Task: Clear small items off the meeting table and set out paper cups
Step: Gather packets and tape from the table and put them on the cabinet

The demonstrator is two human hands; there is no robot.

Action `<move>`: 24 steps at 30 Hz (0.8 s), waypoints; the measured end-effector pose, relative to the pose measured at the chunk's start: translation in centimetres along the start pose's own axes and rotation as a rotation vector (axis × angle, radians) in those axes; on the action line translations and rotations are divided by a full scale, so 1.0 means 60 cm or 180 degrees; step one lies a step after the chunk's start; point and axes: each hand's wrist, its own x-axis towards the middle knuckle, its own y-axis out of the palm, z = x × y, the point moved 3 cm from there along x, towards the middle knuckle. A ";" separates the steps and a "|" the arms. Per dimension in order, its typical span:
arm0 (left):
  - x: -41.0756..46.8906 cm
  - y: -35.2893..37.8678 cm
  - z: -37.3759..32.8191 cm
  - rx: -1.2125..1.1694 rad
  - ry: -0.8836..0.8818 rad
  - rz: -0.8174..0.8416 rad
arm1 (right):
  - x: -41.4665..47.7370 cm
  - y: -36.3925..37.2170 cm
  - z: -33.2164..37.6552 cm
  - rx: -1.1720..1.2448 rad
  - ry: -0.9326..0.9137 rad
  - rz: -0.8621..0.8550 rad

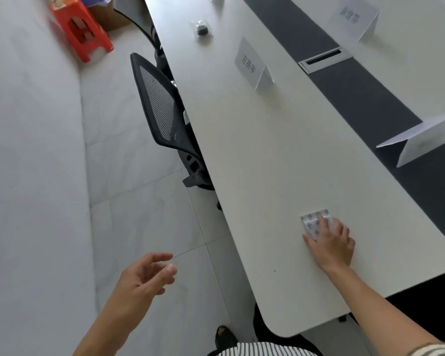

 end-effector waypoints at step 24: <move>-0.014 -0.269 0.011 -0.0802 0.0961 0.0321 | -0.414 -0.156 0.549 0.2260 -0.3269 0.0386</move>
